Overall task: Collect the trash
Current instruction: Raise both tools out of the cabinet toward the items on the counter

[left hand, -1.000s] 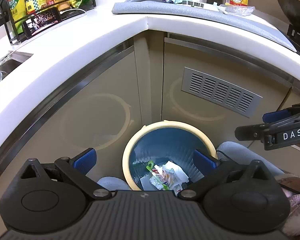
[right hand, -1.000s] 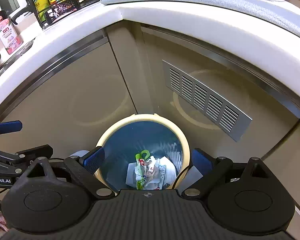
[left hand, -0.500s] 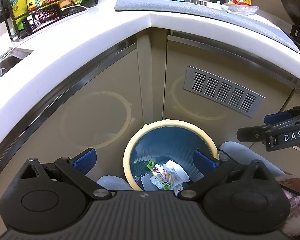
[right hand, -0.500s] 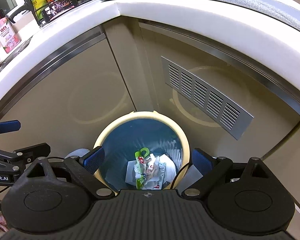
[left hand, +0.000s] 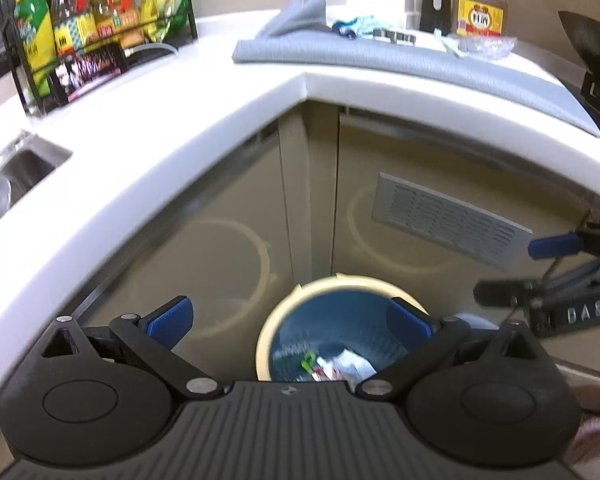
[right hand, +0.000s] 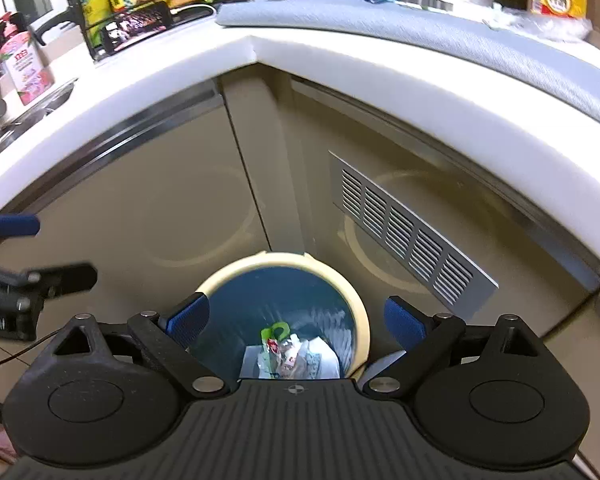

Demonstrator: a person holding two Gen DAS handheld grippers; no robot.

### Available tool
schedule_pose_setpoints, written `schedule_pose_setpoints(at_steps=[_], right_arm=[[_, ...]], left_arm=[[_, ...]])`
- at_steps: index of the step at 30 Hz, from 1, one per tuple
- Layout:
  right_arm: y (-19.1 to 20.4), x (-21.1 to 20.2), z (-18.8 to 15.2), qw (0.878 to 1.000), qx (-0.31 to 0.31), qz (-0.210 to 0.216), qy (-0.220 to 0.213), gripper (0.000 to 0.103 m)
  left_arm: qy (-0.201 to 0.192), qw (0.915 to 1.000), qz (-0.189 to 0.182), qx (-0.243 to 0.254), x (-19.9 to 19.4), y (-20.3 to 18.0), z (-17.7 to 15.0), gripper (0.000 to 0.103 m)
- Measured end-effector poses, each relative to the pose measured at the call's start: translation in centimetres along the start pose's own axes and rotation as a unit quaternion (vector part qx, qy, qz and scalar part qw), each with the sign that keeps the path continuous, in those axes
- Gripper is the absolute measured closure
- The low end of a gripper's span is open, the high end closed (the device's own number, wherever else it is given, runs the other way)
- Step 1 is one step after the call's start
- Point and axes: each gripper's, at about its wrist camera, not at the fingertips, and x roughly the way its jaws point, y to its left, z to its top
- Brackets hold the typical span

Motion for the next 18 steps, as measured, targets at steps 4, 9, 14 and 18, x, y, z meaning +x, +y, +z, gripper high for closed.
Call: schedule_pose_setpoints(at_steps=[4,9,14,18], right_arm=[[0.1,-0.4,1.0,1.0,-0.009,0.013,-0.005,0.007],[-0.4,-1.9,3.0,0.999,-0.001,0.035,-0.029,0.007],[-2.3,-4.4,6.2,0.995,0.02,0.037,-0.094,0.005],[-5.1,-6.0,8.7,0.985,0.052,0.005,-0.163,0.003]], left_arm=[[-0.018,0.9996,0.014,0.015,-0.2,0.0,1.7,0.0],[-0.035,0.9992,0.013,0.012,-0.6,0.5,4.0,0.0],[-0.048,0.9988,0.002,0.006,-1.0,0.7,6.3,0.0],[-0.059,0.9982,-0.009,0.007,-1.0,0.3,8.6,0.0]])
